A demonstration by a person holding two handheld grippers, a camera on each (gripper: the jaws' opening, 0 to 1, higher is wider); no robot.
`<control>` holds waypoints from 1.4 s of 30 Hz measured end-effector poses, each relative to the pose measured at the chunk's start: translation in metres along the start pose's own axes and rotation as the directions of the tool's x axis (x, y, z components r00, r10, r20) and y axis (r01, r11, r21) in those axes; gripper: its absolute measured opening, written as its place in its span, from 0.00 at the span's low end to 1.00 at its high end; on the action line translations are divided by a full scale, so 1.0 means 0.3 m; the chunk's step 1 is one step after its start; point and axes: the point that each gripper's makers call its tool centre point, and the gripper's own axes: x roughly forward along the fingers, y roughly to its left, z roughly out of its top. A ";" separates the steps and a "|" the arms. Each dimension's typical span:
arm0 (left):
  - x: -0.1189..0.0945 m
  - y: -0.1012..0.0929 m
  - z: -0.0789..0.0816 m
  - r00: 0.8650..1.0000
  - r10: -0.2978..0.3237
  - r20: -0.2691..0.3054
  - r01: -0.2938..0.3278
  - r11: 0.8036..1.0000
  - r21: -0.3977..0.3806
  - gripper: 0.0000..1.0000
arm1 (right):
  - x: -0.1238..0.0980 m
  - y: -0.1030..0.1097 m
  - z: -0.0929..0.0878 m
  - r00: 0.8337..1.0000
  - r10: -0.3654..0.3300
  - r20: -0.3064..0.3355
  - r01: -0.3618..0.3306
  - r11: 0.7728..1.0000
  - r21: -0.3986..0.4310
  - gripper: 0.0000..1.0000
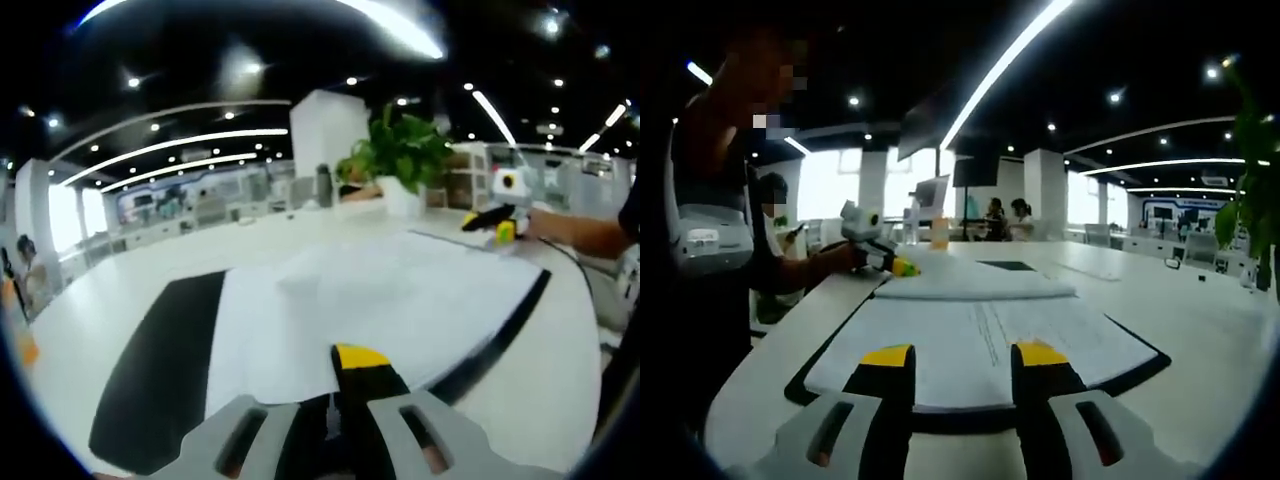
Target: Flip through the bound document one page at a time
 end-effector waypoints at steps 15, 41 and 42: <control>0.011 0.001 -0.021 1.000 -0.009 -0.029 0.008 0.999 -0.037 0.03 | 0.146 -0.003 0.023 0.997 -0.040 -0.061 0.036 0.998 -0.057 0.18; 0.017 0.004 -0.027 0.999 -0.003 -0.037 0.001 0.998 -0.059 0.03 | 0.471 -0.072 0.063 0.994 -0.054 -0.092 0.046 0.995 -0.087 0.05; 0.017 0.003 -0.027 0.999 -0.003 -0.037 0.000 0.998 -0.059 0.03 | 0.479 -0.072 0.061 0.994 -0.053 -0.093 0.045 0.995 -0.084 0.05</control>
